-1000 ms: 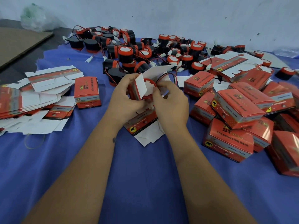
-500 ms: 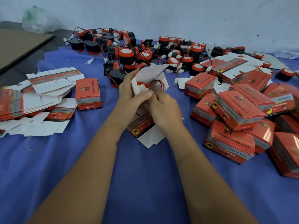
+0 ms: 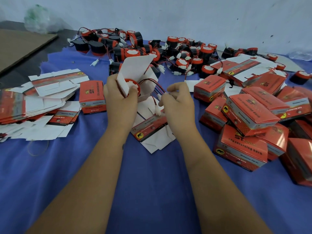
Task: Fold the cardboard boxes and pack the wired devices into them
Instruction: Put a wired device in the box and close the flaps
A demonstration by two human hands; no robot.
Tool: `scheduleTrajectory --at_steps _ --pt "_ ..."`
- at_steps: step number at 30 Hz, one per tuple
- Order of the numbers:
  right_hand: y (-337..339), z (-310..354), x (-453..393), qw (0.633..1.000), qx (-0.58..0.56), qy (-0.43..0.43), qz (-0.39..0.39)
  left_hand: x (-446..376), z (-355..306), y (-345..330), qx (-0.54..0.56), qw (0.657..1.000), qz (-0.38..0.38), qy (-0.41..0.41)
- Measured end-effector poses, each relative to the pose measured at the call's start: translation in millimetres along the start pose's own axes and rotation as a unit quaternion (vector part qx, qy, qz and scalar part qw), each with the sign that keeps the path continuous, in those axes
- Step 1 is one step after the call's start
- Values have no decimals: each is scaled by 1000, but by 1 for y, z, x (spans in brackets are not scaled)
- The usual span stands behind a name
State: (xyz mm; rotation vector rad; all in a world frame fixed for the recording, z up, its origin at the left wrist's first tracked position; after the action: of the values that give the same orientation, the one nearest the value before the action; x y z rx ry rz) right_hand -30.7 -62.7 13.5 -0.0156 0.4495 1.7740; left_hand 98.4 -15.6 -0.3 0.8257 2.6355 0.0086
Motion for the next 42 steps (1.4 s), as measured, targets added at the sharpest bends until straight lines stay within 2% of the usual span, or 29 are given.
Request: scheduleTrajectory --at_steps 4,7,11,15,19,23,26,29,32,35,38,42 --pt "1 -5 -5 997 60 -34 28 2 -5 1 -13 999 -31 -30" --pt "-3 -5 -5 997 27 -50 58 2 -9 1 -7 998 -47 -41" --pt "-2 3 -2 998 9 -10 60 5 -11 0 -16 997 -44 -60" --pt "2 7 -2 989 -78 -112 55 4 -9 1 -22 997 -40 -68" --pt "5 7 -1 990 -67 -86 92 5 -7 1 -18 998 -23 -63" --pt "7 8 -1 980 -141 -69 124 4 -5 0 -22 998 23 -57" --pt "4 10 0 981 -175 -40 78 8 -6 -1 -56 993 55 -88" --pt "4 10 1 994 -102 33 -6 11 -9 -3 -45 991 88 -89" --pt "7 4 -1 997 -8 51 -60 14 -10 -3 3 989 141 -35" --pt "8 0 -3 986 93 91 -105 16 -10 -3 27 988 153 11" --pt "7 -3 -3 975 152 120 -109 13 -5 -2 17 990 134 42" --pt "8 -6 -3 956 229 171 -74 8 2 -3 -24 990 126 52"
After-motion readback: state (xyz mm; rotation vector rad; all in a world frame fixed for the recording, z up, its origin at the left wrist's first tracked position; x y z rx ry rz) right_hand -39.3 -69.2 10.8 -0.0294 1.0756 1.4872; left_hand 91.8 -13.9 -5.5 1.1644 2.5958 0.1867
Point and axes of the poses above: each hand's wrist, its own x-axis away from the middle knuckle, its own y-axis out of the back of the hand, z = x × y, the point moved 1 cm from there along -x, towards the middle knuckle
